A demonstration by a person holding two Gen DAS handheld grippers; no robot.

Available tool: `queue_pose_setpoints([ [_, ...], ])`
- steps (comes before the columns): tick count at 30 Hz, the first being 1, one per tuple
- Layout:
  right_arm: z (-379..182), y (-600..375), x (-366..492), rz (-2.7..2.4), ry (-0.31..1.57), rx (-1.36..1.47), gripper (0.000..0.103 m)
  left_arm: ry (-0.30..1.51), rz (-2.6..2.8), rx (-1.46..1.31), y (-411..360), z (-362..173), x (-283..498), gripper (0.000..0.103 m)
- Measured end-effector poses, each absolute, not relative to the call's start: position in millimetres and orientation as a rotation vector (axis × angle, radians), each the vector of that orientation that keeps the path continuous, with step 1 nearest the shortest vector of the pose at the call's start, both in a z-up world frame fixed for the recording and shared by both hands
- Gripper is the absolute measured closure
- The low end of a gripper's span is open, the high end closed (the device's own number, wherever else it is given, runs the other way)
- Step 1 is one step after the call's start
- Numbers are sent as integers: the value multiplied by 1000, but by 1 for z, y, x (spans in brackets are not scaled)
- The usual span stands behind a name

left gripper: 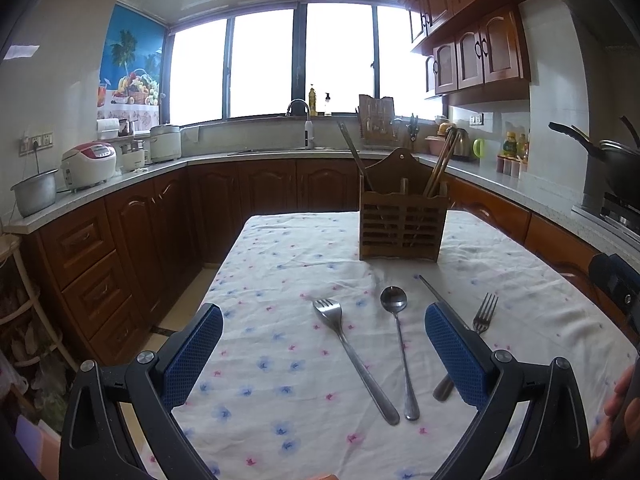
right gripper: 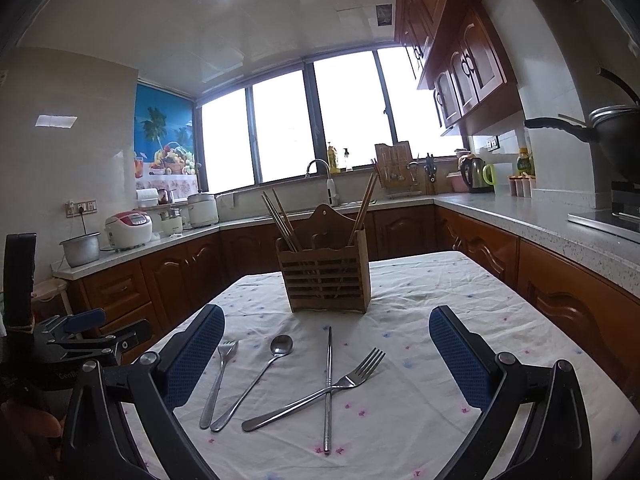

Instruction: Organize utensils

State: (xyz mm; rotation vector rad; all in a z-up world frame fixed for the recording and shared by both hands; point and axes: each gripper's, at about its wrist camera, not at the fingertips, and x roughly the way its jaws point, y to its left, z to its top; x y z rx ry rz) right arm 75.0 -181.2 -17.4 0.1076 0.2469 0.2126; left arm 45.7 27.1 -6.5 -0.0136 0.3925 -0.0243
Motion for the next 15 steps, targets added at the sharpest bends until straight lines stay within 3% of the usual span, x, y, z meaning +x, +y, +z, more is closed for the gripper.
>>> queue_pose_setpoints([
  [15,-9,-178,70,221,224,109,0,388,-27,-11,25,-3,45,1],
])
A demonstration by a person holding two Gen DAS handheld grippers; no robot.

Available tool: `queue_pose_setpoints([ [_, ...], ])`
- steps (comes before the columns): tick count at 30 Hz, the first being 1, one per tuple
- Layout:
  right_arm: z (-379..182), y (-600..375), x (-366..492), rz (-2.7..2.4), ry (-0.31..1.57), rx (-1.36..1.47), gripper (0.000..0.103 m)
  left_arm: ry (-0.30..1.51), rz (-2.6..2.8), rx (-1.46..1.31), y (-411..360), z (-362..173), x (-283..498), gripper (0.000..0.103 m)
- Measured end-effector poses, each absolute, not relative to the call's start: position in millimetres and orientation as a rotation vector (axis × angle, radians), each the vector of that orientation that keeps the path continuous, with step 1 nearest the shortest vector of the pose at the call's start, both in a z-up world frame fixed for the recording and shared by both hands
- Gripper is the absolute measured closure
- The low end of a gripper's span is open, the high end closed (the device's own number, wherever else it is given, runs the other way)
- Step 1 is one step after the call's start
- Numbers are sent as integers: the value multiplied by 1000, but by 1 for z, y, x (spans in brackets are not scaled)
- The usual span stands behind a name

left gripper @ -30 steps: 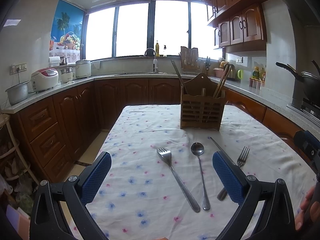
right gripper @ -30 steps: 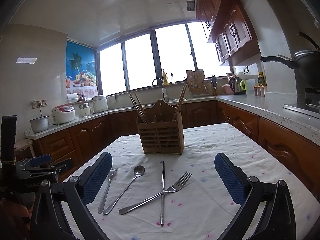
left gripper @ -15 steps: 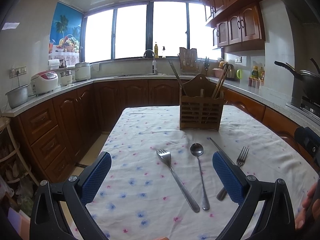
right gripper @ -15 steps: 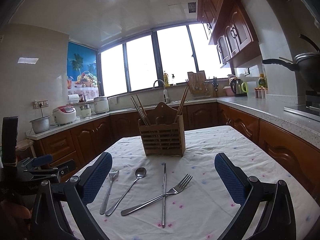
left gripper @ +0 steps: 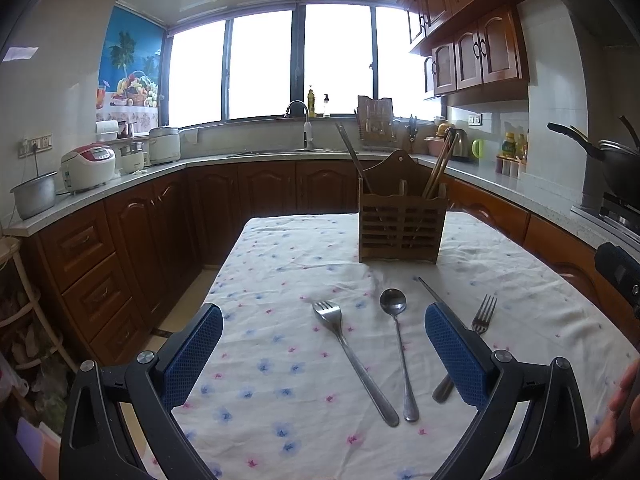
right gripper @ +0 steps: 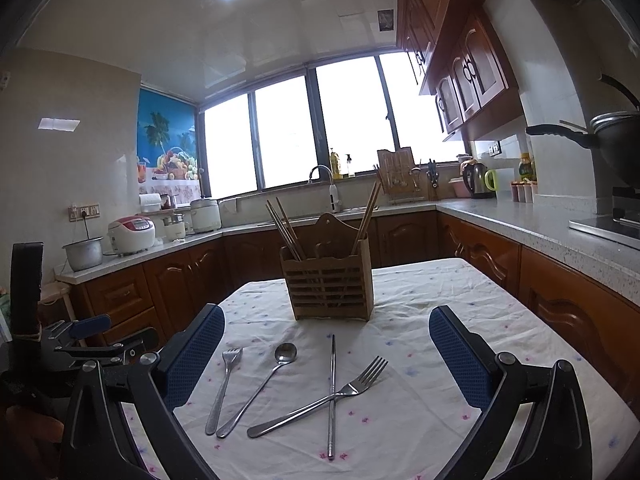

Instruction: Organize utensils

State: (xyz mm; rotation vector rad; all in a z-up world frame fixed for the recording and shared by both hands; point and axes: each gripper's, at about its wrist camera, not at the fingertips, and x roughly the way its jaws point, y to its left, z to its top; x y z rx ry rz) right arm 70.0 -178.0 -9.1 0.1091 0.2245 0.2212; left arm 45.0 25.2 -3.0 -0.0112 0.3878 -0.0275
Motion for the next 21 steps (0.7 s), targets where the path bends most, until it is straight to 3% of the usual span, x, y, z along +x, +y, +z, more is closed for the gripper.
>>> queue_pose_setpoints([
  [21,-4,-178,69,233,207,104,0,393,-29,-6,21,-3,44,1],
])
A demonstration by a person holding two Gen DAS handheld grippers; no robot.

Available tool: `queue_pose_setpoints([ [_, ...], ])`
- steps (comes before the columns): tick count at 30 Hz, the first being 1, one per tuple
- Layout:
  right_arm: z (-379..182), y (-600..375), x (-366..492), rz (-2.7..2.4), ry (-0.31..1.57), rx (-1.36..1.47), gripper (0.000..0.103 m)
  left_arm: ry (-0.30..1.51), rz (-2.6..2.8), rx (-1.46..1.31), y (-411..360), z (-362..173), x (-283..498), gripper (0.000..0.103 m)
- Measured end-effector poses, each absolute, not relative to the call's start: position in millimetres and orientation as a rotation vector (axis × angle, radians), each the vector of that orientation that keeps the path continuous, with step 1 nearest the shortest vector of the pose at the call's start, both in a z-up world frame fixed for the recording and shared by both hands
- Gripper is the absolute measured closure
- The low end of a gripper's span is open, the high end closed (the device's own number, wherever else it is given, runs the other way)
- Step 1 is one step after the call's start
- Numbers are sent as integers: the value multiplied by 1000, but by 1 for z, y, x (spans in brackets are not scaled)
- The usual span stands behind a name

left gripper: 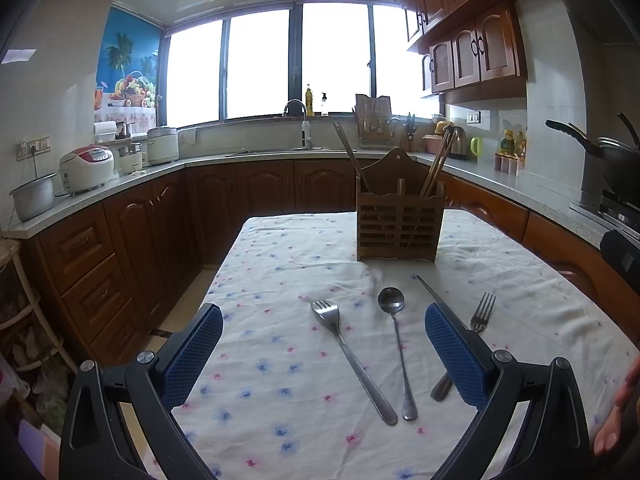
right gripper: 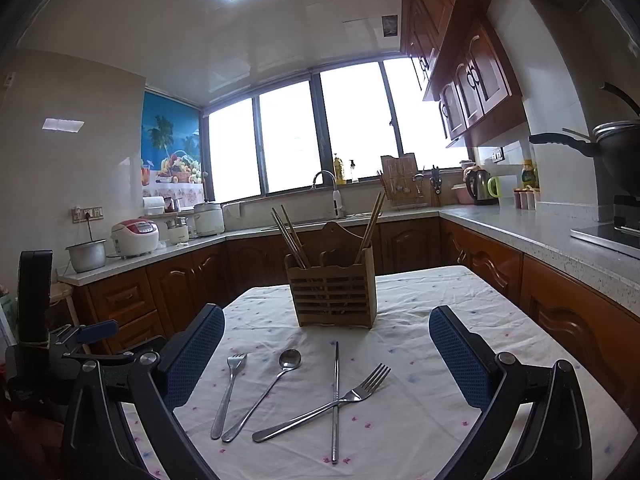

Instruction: Organize utensils

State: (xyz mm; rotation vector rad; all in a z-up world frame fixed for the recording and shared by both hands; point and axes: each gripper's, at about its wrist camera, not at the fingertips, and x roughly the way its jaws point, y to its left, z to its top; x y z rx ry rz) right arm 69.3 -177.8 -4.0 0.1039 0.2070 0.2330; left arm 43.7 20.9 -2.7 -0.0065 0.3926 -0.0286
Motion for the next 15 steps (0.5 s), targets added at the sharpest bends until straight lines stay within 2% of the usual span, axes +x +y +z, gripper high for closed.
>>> queue_pose_setpoints([
  [15,-3,-177,69,231,207,102,0,400,-30,-3,21,-2,46,1],
])
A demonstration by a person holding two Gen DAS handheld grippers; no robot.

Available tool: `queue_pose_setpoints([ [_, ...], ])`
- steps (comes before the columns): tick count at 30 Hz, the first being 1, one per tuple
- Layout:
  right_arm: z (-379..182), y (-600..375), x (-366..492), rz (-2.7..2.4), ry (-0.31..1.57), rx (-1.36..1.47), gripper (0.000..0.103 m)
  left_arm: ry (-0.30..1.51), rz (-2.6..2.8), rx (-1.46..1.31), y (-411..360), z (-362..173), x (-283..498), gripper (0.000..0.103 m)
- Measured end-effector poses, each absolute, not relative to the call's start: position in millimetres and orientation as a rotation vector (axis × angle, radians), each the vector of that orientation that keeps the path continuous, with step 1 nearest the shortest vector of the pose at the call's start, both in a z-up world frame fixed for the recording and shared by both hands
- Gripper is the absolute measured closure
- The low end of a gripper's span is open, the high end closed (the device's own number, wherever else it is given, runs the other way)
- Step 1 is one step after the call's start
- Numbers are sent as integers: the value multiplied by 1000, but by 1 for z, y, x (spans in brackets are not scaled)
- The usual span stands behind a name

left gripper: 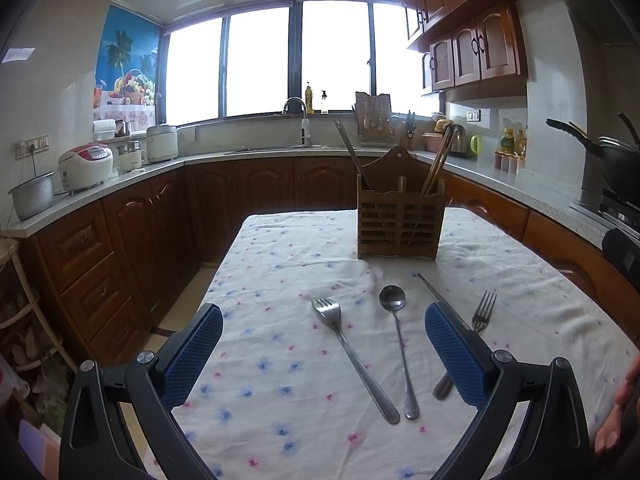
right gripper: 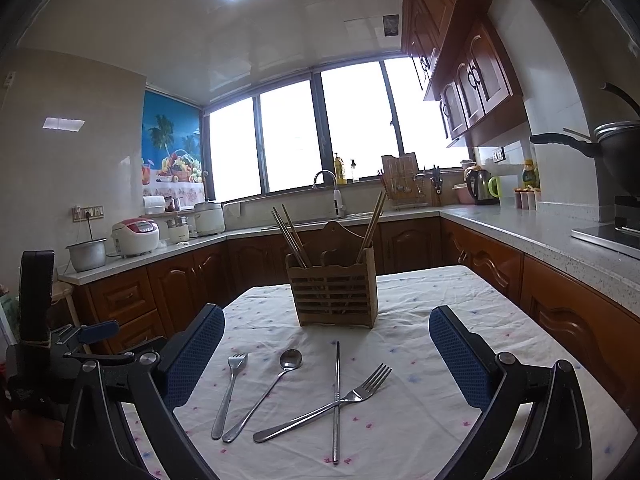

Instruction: Organize utensils

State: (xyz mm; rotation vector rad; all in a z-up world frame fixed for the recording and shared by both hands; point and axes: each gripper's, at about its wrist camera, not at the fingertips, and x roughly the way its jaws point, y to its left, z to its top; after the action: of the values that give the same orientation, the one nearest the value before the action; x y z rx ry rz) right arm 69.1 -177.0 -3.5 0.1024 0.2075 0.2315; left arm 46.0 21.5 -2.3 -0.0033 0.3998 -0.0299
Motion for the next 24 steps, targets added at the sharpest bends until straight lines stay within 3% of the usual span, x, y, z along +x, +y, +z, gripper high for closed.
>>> queue_pose_setpoints([
  [24,-5,-181,80,220,241,114,0,400,-19,-11,24,-2,51,1],
])
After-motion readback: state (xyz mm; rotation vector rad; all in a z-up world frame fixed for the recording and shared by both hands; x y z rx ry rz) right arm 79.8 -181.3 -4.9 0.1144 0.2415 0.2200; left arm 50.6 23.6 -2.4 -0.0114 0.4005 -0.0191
